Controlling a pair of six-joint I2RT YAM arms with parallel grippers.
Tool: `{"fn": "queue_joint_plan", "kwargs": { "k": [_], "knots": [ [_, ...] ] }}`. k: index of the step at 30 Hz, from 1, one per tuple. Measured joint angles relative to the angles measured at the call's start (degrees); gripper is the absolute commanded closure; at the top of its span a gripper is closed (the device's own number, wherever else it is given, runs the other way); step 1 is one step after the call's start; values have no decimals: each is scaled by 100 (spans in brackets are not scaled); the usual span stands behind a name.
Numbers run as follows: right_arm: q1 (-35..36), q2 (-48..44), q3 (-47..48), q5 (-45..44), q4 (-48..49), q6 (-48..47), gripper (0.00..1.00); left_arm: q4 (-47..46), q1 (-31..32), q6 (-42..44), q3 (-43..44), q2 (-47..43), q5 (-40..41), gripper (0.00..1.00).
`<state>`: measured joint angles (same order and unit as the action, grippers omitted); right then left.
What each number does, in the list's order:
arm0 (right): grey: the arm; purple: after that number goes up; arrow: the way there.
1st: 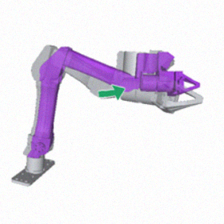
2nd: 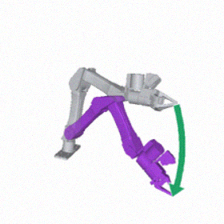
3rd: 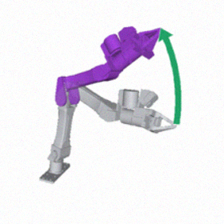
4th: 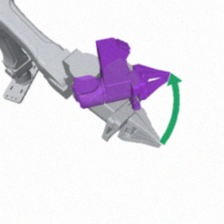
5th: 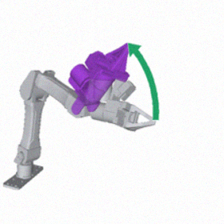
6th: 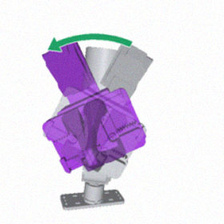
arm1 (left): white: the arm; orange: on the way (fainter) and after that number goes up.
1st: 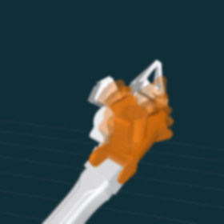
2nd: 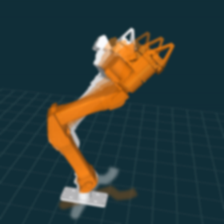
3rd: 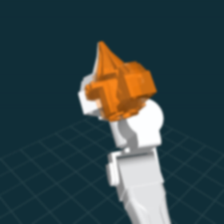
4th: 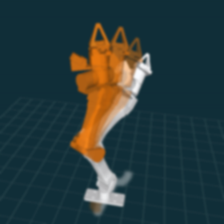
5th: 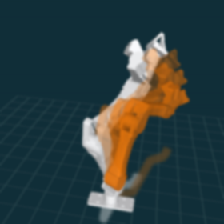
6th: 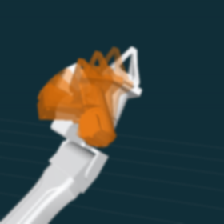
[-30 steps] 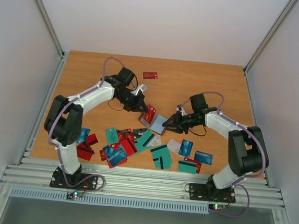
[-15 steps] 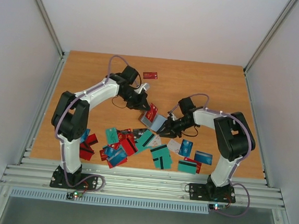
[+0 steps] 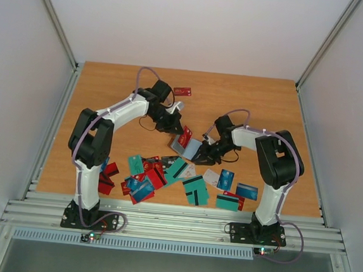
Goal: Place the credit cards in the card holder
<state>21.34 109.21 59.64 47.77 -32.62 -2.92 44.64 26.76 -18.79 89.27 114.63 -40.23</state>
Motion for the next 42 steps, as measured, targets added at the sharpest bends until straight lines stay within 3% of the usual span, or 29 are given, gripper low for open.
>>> {"fn": "queue_joint_plan", "kwargs": {
  "k": [14, 32, 42],
  "knots": [
    [-46, 162, 590, -492, -474, -247, 74, 179, 11, 153, 74, 262, 424, 100],
    [-181, -138, 675, -240, -608, -55, 72, 415, 9, 278, 256, 584, 914, 100],
    [-238, 245, 789, -120, -367, 166, 72, 431, 0, 297, 251, 570, 822, 100]
  ]
}}
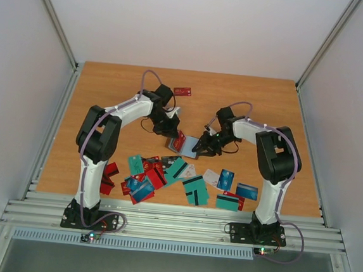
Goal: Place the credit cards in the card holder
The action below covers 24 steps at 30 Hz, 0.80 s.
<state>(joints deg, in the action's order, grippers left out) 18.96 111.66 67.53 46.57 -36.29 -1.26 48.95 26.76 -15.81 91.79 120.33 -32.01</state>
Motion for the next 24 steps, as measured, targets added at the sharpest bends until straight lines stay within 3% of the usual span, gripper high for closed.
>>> {"fn": "queue_joint_plan", "kwargs": {
  "k": [24],
  "knots": [
    [-55, 474, 227, 140, 133, 103, 72, -557, -55, -17, -525, -127, -739, 100]
  ]
}}
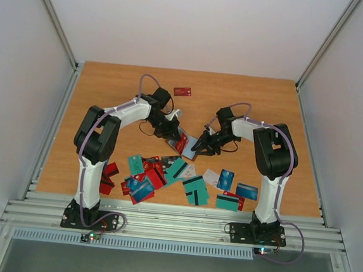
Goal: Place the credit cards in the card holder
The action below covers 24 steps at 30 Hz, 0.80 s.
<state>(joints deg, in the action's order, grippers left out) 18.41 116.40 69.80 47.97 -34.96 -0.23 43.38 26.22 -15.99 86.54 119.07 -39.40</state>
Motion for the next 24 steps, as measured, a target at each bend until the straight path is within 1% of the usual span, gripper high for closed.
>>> {"fn": "queue_joint_plan", "kwargs": {
  "k": [7, 18, 24],
  "knots": [
    [-57, 0, -55, 72, 68, -7, 72, -122, -11, 0, 0, 0, -177, 100],
    [-83, 0, -76, 116, 81, -98, 72, -160, -22, 20, 2, 37, -175, 100],
    [-129, 0, -111, 164, 76, -144, 72, -348, -33, 160, 2, 199, -199, 100]
  ]
}}
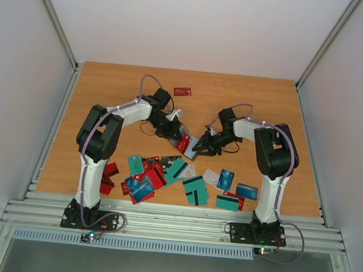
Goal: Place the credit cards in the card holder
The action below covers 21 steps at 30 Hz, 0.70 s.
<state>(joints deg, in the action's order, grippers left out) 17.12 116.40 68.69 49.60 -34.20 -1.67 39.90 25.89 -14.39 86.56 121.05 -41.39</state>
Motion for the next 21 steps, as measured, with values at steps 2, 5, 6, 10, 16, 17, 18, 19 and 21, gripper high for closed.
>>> {"fn": "queue_joint_plan", "kwargs": {
  "k": [2, 5, 6, 10, 16, 17, 18, 19, 21],
  "knots": [
    [-11, 0, -4, 11, -15, -33, 72, -26, -7, 105, 0, 28, 0, 100],
    [-15, 2, -4, 13, -33, -96, 72, 7, -20, 295, 31, 31, 13, 100],
    [-15, 4, -2, 13, -39, -120, 72, 31, -22, 363, 66, 33, 31, 100],
    [-20, 35, 42, 20, -120, -208, 72, 87, -42, 599, 199, 33, 114, 100],
    [-26, 50, 52, 35, -190, -297, 72, 199, -55, 761, 398, 42, 203, 100],
    [-28, 52, 55, 37, -205, -310, 72, 260, -55, 787, 490, 57, 210, 100],
    [-28, 55, 59, 39, -212, -315, 72, 297, -55, 822, 573, 76, 212, 100],
    [-31, 57, 59, 42, -225, -321, 72, 328, -55, 868, 680, 105, 210, 100],
    [-33, 63, 59, 52, -225, -323, 72, 345, -52, 944, 822, 157, 203, 100]
  ]
}}
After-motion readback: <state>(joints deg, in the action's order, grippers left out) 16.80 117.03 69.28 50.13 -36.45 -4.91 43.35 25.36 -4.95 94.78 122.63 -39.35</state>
